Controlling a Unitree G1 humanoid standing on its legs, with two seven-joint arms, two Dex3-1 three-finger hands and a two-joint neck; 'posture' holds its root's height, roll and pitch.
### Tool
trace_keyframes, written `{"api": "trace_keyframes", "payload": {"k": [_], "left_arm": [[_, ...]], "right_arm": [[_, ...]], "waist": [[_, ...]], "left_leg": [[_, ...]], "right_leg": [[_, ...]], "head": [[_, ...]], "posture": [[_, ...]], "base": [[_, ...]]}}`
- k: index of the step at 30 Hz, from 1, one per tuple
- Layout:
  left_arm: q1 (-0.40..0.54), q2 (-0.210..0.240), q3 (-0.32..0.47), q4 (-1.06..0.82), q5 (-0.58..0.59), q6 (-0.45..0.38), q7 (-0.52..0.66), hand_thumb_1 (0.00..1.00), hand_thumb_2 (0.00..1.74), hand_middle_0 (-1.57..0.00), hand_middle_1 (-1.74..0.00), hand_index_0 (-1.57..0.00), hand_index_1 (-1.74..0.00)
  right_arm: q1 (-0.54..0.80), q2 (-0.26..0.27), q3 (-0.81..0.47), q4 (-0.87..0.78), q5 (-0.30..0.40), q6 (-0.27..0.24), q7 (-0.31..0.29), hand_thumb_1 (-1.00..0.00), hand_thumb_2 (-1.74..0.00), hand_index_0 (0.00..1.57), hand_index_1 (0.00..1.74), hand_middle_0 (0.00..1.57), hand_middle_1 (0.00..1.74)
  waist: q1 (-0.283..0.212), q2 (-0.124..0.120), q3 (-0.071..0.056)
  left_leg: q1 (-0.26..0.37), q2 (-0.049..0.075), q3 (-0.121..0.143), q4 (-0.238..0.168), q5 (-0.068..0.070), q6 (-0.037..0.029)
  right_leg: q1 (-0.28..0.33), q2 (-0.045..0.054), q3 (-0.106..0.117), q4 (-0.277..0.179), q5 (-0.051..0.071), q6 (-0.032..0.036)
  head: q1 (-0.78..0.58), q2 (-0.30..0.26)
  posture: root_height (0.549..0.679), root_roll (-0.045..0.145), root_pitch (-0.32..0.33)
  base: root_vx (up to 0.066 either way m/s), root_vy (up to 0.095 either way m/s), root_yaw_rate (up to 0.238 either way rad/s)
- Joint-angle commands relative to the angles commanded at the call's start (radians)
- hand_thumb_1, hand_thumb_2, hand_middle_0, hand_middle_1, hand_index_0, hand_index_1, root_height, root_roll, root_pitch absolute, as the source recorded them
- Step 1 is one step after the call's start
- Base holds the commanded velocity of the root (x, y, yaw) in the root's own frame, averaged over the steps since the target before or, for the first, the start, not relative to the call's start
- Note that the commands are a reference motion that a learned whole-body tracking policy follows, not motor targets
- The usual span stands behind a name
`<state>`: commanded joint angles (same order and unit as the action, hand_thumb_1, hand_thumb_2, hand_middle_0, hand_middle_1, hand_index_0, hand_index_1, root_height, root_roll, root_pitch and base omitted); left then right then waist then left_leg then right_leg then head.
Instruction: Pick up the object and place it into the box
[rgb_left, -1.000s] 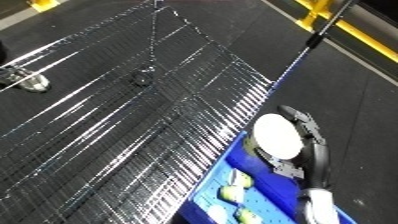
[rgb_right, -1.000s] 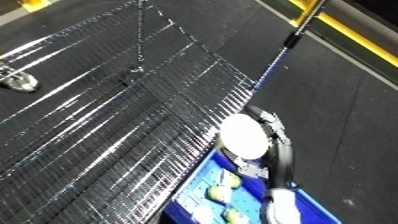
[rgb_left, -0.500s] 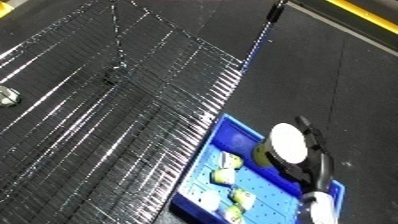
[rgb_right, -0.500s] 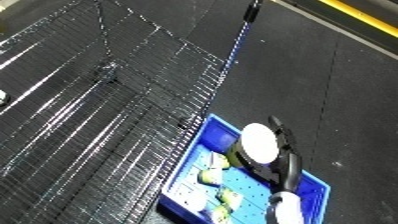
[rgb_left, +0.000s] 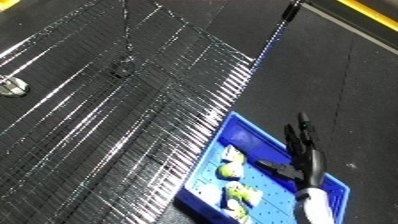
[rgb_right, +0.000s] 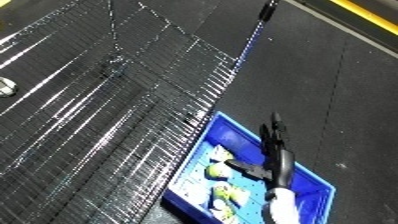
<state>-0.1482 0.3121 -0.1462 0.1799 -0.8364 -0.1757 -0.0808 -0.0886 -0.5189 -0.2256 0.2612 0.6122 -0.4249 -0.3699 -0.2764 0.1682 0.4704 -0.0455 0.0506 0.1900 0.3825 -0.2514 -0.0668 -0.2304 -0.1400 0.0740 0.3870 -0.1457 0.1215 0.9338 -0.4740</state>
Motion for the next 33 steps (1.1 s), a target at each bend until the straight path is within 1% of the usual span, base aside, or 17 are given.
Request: {"api": "trace_keyframes", "payload": {"k": [4, 9, 13, 17, 24, 27, 30, 33], "left_arm": [[0.009, -0.003, 0.000, -0.005, -0.003, 0.003, -0.001, 1.00, 1.74, -1.57, -1.74, -1.57, -1.74], [0.017, -0.006, 0.000, -0.015, 0.000, 0.013, 0.000, 1.00, 1.74, -1.57, -1.74, -1.57, -1.74], [0.015, -0.006, -0.002, -0.015, 0.000, 0.023, 0.000, 1.00, 1.74, -1.57, -1.74, -1.57, -1.74], [0.012, -0.005, -0.002, -0.011, 0.002, 0.029, 0.004, 1.00, 1.74, -1.57, -1.74, -1.57, -1.74], [0.017, 0.003, 0.025, -0.002, 0.004, 0.030, 0.016, 1.00, 1.74, -1.57, -1.74, -1.57, -1.74], [0.018, 0.009, 0.040, 0.001, 0.003, 0.029, 0.022, 1.00, 1.74, -1.57, -1.74, -1.57, -1.74], [0.020, 0.018, 0.057, 0.006, 0.010, 0.032, 0.023, 1.00, 1.74, -1.57, -1.74, -1.57, -1.74], [0.020, 0.029, 0.074, 0.006, 0.025, 0.045, 0.020, 1.00, 1.74, -1.57, -1.74, -1.57, -1.74]], "right_arm": [[0.002, 0.002, 0.010, -0.021, -0.032, 0.004, 0.014, 0.00, 0.00, 0.00, 0.00, 0.00, 0.00], [0.003, 0.012, 0.038, -0.077, -0.111, 0.024, 0.038, 0.00, 0.00, 0.00, 0.00, 0.00, 0.00], [-0.003, 0.012, 0.072, -0.121, -0.181, 0.055, 0.059, 0.00, 0.00, 0.00, 0.00, 0.00, 0.00], [-0.022, 0.005, 0.107, -0.141, -0.227, 0.085, 0.088, 0.00, 0.00, 0.00, 0.00, 0.00, 0.00], [-0.065, 0.007, 0.148, -0.144, -0.254, 0.119, 0.152, 0.00, 0.00, 0.00, 0.00, 0.00, 0.00], [-0.079, 0.015, 0.167, -0.141, -0.255, 0.129, 0.168, 0.00, 0.00, 0.00, 0.00, 0.00, 0.00], [-0.091, 0.029, 0.186, -0.136, -0.246, 0.131, 0.181, 0.00, 0.00, 0.00, 0.00, 0.00, 0.00], [-0.099, 0.049, 0.207, -0.138, -0.237, 0.132, 0.189, 0.00, 0.00, 0.00, 0.00, 0.00, 0.00]], "waist": [[0.010, -0.003, -0.004], [0.029, -0.016, -0.009], [0.050, -0.030, -0.012], [0.078, -0.041, -0.015], [0.133, -0.069, -0.016], [0.159, -0.086, -0.016], [0.186, -0.107, -0.015], [0.214, -0.127, -0.012]], "left_leg": [[0.001, -0.001, -0.006, -0.002, 0.003, -0.0016], [-0.004, -0.004, -0.019, 0.009, 0.003, -0.0018], [-0.010, -0.006, -0.040, 0.016, 0.005, -0.0022], [-0.012, -0.011, -0.063, 0.011, 0.012, -0.0030], [-0.018, -0.020, -0.106, -0.006, 0.033, -0.0050], [-0.023, -0.020, -0.124, -0.008, 0.039, -0.0055], [-0.029, -0.017, -0.140, -0.004, 0.043, -0.0050], [-0.041, -0.013, -0.155, 0.005, 0.049, -0.0043]], "right_leg": [[0.007, -0.0025, -0.005, 0.000, -0.001, -0.0012], [0.015, -0.0020, -0.012, 0.013, -0.010, -0.0071], [0.022, -0.0002, -0.018, 0.027, -0.018, -0.0121], [0.032, -0.0021, -0.027, 0.029, -0.020, -0.0153], [0.057, -0.0072, -0.053, 0.030, -0.024, -0.0203], [0.070, -0.0073, -0.068, 0.028, -0.026, -0.0240], [0.083, -0.0046, -0.087, 0.031, -0.028, -0.0281], [0.091, 0.0029, -0.104, 0.044, -0.034, -0.0331]], "head": [[-0.035, -0.022], [-0.101, -0.057], [-0.156, -0.078], [-0.207, -0.107], [-0.334, -0.136], [-0.391, -0.137], [-0.474, -0.140], [-0.536, -0.143]], "posture": [[0.670, 0.076, -0.024], [0.670, 0.077, -0.032], [0.670, 0.076, -0.039], [0.670, 0.075, -0.046], [0.671, 0.069, -0.056], [0.671, 0.066, -0.060], [0.671, 0.060, -0.066], [0.671, 0.053, -0.072]], "base": [[0.025, 0.006, 0.055], [0.028, -0.009, 0.107], [0.029, -0.014, 0.157], [0.033, -0.004, 0.164], [0.024, -0.010, 0.234], [0.010, -0.044, 0.275], [0.015, -0.092, 0.283], [0.014, -0.110, 0.295]]}}
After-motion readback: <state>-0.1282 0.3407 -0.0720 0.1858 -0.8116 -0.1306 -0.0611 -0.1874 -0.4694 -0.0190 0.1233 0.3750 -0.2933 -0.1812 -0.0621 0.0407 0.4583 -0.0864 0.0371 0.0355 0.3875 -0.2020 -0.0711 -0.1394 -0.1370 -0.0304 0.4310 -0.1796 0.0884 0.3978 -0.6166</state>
